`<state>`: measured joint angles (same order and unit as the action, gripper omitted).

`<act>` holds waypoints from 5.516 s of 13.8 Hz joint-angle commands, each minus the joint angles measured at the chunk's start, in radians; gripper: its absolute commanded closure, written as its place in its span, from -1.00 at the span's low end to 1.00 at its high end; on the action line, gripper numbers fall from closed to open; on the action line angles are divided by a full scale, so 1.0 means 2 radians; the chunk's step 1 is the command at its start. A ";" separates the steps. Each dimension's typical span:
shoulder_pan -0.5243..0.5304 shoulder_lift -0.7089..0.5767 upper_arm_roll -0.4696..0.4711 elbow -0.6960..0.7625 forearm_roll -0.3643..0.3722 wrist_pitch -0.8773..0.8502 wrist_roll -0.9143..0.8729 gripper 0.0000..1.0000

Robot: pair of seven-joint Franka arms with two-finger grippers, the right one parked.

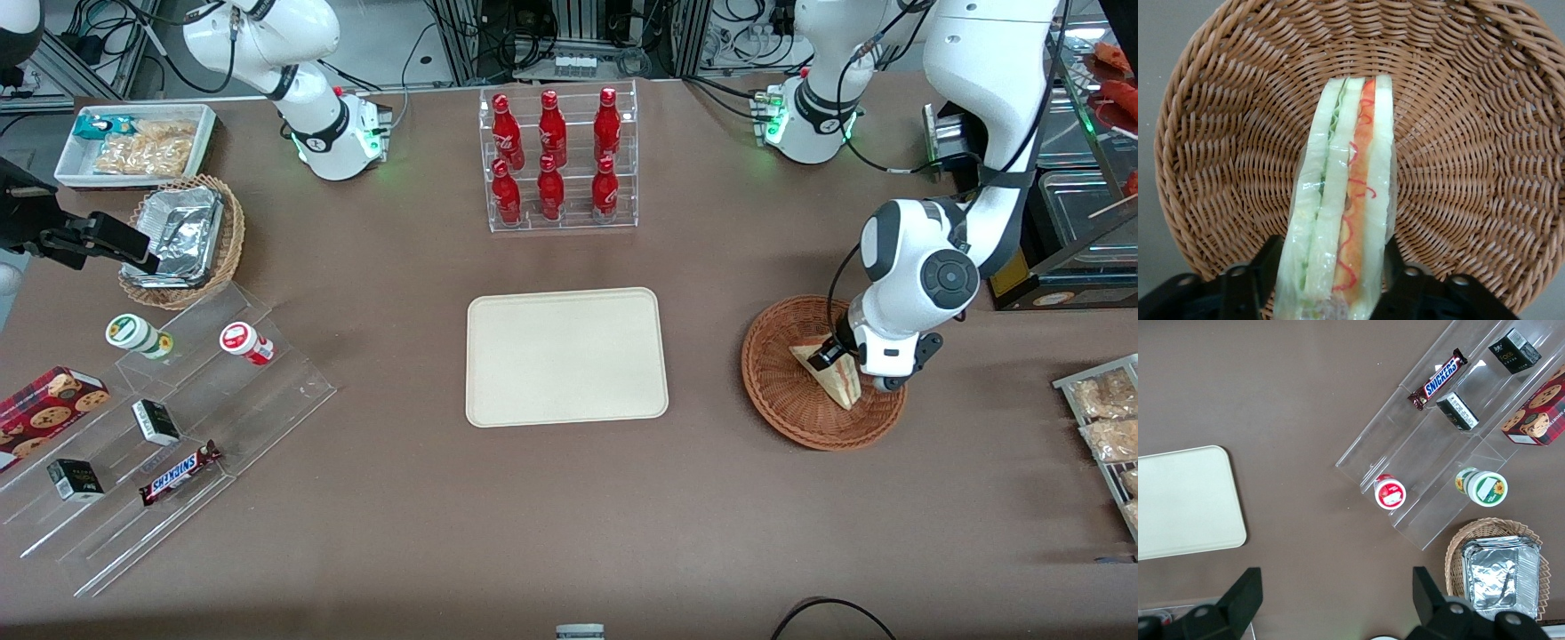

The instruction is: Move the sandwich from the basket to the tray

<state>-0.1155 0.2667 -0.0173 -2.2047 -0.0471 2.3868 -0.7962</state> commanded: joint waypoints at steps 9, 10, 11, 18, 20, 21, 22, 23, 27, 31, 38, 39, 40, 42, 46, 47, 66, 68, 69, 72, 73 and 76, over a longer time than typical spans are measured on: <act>-0.029 -0.036 -0.002 0.097 0.001 -0.189 0.091 0.78; -0.043 -0.034 -0.003 0.111 0.002 -0.209 0.098 0.78; -0.060 -0.034 -0.002 0.120 0.004 -0.221 0.100 0.78; -0.188 0.039 -0.004 0.215 0.005 -0.228 0.092 0.78; -0.214 0.070 -0.004 0.248 -0.008 -0.225 0.068 0.79; -0.224 0.087 -0.004 0.268 -0.009 -0.225 0.052 0.79; -0.238 0.106 -0.004 0.293 -0.009 -0.225 0.034 0.79; -0.251 0.125 -0.004 0.317 -0.009 -0.225 0.014 0.79; -0.295 0.178 -0.004 0.377 -0.009 -0.222 -0.040 0.80; -0.326 0.211 -0.004 0.413 -0.009 -0.221 -0.080 0.80; -0.348 0.258 -0.010 0.444 -0.009 -0.169 -0.109 0.80; -0.349 0.266 -0.011 0.450 -0.009 -0.171 -0.109 0.80; -0.349 0.269 -0.012 0.450 -0.009 -0.171 -0.108 0.80; -0.349 0.271 -0.014 0.449 -0.009 -0.172 -0.105 0.77; -0.348 0.267 -0.014 0.447 -0.021 -0.172 -0.107 -1.00; -0.349 0.262 -0.014 0.449 -0.019 -0.173 -0.108 -1.00; -0.192 0.046 0.023 0.326 -0.004 -0.339 0.069 -1.00; -0.157 0.026 0.022 0.309 -0.005 -0.347 0.120 -1.00; -0.146 0.019 0.023 0.307 -0.005 -0.360 0.139 -1.00; -0.091 -0.012 0.016 0.302 -0.005 -0.391 0.204 -1.00; -0.061 -0.026 -0.006 0.302 -0.005 -0.407 0.237 -1.00; 0.043 -0.060 -0.075 0.302 0.000 -0.436 0.297 -1.00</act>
<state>-0.1415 0.2162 -0.0782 -1.5624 -0.0584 1.5404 -0.2632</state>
